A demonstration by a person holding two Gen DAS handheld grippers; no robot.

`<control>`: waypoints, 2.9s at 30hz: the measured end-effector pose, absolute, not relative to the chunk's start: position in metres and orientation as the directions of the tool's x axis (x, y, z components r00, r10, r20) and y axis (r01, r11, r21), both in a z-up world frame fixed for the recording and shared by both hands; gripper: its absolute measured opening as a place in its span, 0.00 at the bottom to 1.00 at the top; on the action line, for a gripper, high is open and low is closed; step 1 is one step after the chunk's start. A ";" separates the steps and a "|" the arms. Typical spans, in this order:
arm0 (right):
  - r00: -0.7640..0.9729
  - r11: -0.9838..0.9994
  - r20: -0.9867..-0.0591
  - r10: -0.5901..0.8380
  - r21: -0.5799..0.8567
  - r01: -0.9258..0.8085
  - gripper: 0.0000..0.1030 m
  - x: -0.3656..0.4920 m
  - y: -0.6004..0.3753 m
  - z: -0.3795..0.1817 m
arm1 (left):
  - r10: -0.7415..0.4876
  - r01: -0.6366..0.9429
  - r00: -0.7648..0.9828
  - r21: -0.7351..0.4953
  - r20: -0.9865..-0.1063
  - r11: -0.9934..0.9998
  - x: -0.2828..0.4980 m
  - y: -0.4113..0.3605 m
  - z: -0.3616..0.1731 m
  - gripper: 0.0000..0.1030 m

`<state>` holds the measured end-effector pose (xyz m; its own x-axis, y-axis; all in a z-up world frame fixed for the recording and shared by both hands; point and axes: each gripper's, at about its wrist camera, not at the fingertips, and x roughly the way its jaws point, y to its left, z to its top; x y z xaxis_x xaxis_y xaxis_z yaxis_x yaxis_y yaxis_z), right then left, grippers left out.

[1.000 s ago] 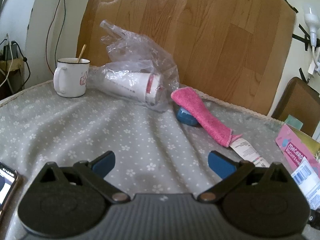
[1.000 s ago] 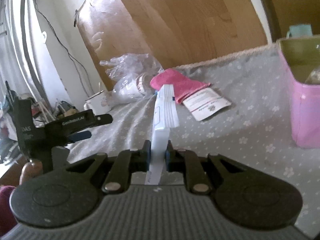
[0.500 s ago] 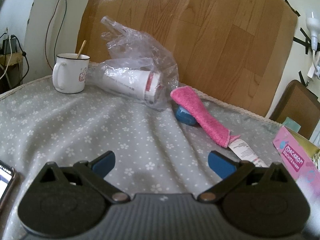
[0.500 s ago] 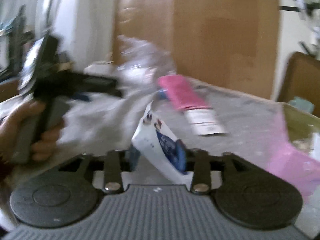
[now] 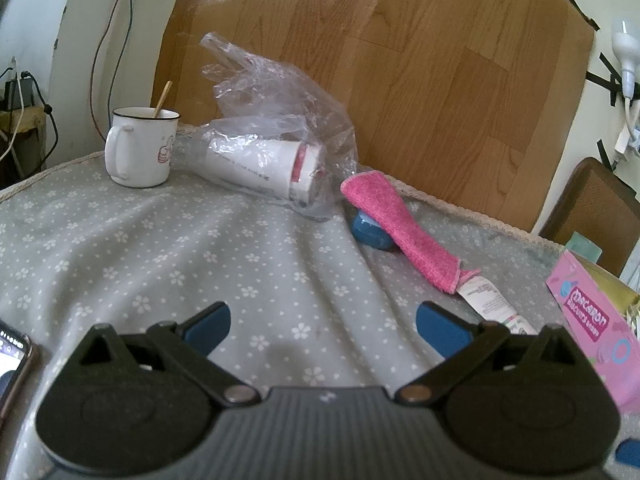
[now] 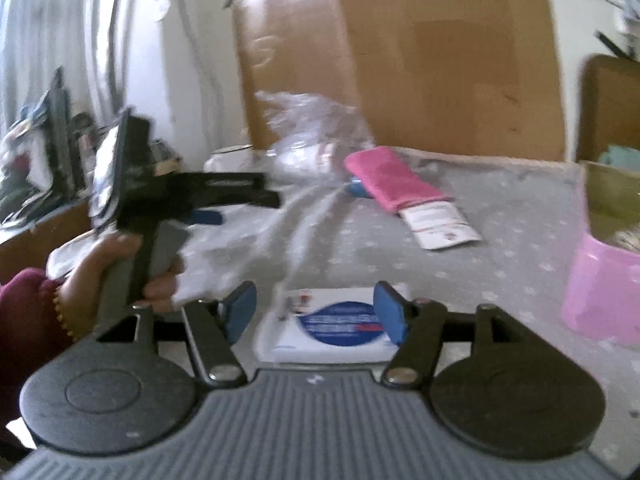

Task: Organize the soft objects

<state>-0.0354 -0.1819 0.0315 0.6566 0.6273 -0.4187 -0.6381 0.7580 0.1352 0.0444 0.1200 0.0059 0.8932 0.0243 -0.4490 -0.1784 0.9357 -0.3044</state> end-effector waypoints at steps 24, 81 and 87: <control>0.603 0.738 -0.594 0.534 -0.021 -0.674 0.59 -0.021 -0.149 0.007 | -0.441 0.152 0.675 -0.474 -0.591 0.867 0.007 0.035 0.002 0.82; 0.786 0.937 -0.510 0.349 0.166 -0.308 0.57 0.014 -0.205 0.010 | -0.061 -0.100 0.824 -0.250 -0.563 0.963 0.070 0.093 -0.005 0.92; 0.787 0.937 -0.508 0.350 0.191 -0.293 0.62 0.008 -0.209 0.009 | -0.069 -0.057 0.851 -0.222 -0.521 0.973 0.062 0.082 -0.002 0.96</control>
